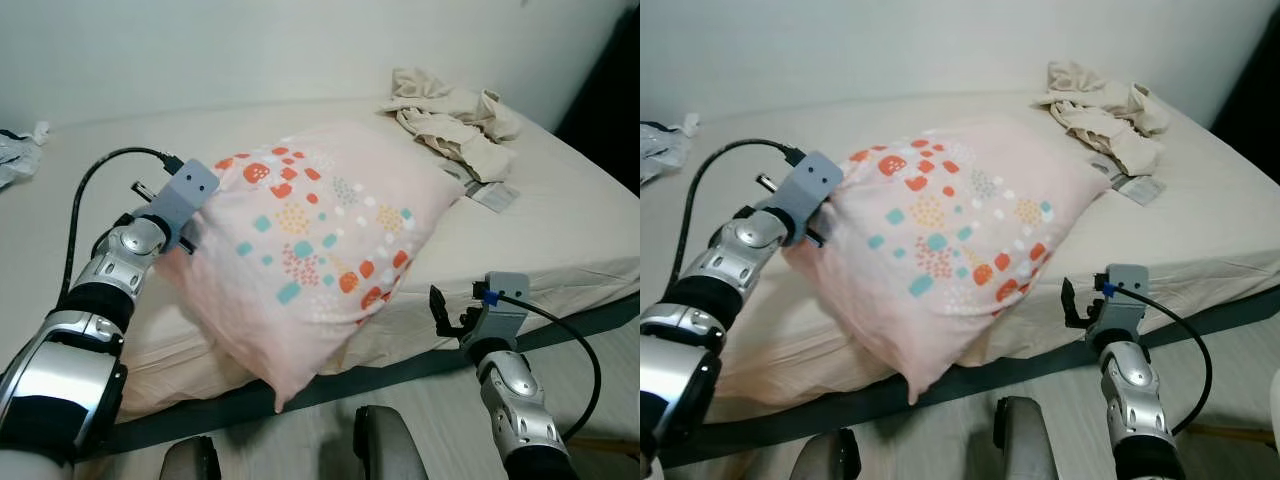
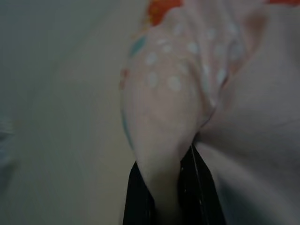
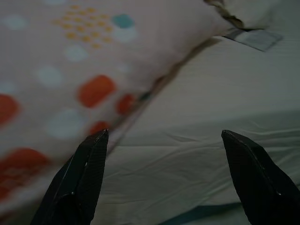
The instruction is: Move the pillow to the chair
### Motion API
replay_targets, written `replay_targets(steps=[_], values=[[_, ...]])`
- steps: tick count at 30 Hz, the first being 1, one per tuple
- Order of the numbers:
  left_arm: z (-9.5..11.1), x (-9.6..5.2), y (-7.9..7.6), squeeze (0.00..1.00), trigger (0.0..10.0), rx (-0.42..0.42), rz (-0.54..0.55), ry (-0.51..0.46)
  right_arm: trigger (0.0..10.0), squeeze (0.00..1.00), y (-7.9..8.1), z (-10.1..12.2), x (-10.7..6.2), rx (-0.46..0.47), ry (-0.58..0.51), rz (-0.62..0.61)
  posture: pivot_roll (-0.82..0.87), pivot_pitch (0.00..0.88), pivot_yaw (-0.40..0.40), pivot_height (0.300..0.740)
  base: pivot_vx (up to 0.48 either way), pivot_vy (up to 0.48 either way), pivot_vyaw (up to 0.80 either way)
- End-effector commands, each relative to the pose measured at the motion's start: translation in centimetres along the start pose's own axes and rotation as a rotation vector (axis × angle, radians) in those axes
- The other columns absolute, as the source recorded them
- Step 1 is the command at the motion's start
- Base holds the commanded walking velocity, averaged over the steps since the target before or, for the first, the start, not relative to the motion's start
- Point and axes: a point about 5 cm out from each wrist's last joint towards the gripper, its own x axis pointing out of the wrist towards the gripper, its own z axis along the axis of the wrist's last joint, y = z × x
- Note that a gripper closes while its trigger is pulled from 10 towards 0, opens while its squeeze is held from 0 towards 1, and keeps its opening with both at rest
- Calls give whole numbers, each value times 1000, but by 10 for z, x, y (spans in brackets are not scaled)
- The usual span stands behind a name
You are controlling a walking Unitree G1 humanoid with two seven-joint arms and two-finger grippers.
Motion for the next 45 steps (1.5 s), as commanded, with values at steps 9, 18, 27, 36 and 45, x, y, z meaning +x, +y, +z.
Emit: replay_targets(steps=[9, 18, 27, 36, 45], values=[[-17, -3, -4, 1000, 10000, -398, 110, 1, 10000, 0, 3, -7, -2, -4, 23, 17, -77, 98, -49, 561, 0, 0, 0], [-35, -12, 14, 0, 10000, -490, 224, 46, 10000, 0, 7, -5, 1, -5, 23, 28, -74, 98, -49, 561, 0, 0, 0], [-50, -26, 31, 0, 10000, -438, 288, 69, 10000, 0, 8, -6, 1, -1, 24, 27, -72, 99, -45, 561, 0, 0, 0], [-85, -46, 37, 0, 10000, -811, 191, 229, 10000, 0, -1, -7, -1, -4, 22, -11, -64, 101, -25, 561, 0, 0, 0], [-125, -75, -46, 0, 10000, -1388, -147, 357, 10000, 0, 3, -10, -1, 3, 30, -2, -60, 108, -29, 561, 0, 0, 0]])
